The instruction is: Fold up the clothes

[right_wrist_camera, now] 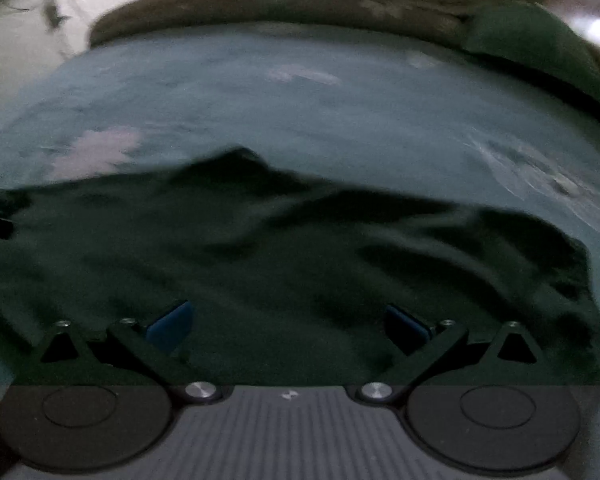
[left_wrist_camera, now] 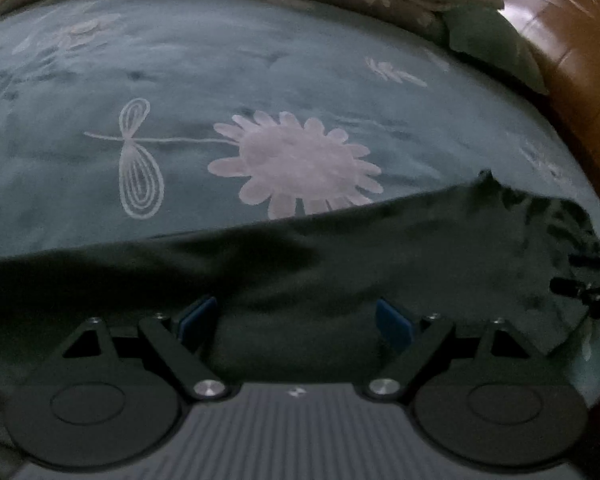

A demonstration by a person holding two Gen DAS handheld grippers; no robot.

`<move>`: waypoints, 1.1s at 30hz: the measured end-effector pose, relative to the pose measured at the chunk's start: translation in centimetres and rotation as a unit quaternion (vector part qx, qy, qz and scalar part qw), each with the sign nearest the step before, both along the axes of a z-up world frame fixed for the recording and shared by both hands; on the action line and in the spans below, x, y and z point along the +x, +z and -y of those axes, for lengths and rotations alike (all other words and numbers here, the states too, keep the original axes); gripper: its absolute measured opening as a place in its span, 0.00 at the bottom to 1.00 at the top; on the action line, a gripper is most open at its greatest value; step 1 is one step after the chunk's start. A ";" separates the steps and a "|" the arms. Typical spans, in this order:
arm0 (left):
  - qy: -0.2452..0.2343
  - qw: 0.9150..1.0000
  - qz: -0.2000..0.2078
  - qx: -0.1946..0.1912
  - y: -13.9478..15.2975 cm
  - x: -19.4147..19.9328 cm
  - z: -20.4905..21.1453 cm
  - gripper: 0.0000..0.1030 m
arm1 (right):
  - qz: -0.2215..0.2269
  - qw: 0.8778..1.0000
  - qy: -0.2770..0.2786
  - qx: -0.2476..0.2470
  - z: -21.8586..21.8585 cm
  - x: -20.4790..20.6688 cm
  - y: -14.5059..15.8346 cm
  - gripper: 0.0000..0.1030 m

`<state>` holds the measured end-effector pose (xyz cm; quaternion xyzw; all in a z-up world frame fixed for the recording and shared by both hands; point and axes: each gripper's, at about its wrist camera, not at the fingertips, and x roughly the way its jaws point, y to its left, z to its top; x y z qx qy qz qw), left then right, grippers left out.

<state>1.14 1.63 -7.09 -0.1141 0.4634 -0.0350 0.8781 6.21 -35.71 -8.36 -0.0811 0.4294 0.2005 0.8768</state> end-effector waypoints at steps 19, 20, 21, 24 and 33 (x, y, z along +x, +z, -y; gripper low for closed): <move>-0.005 1.000 -0.015 0.022 -0.2 0.8 1.3 0.94 | 0.006 0.997 -0.069 -0.025 5.7 -1.1 0.9 1.00; -0.004 1.000 -0.018 0.025 -0.2 0.9 1.4 0.94 | 0.006 0.998 -0.064 -0.025 5.7 -1.3 0.9 1.00; -0.002 0.999 -0.020 0.027 -0.1 1.0 1.6 0.94 | 0.008 0.998 -0.059 -0.025 5.6 -1.4 1.0 1.00; 0.002 0.999 -0.023 0.035 0.4 1.0 1.8 0.94 | 0.009 0.999 -0.023 -0.019 4.3 -1.8 0.7 1.00; 0.008 0.998 -0.020 0.059 2.3 -0.1 0.9 0.94 | -0.003 0.998 0.043 -0.036 2.1 -2.4 0.9 1.00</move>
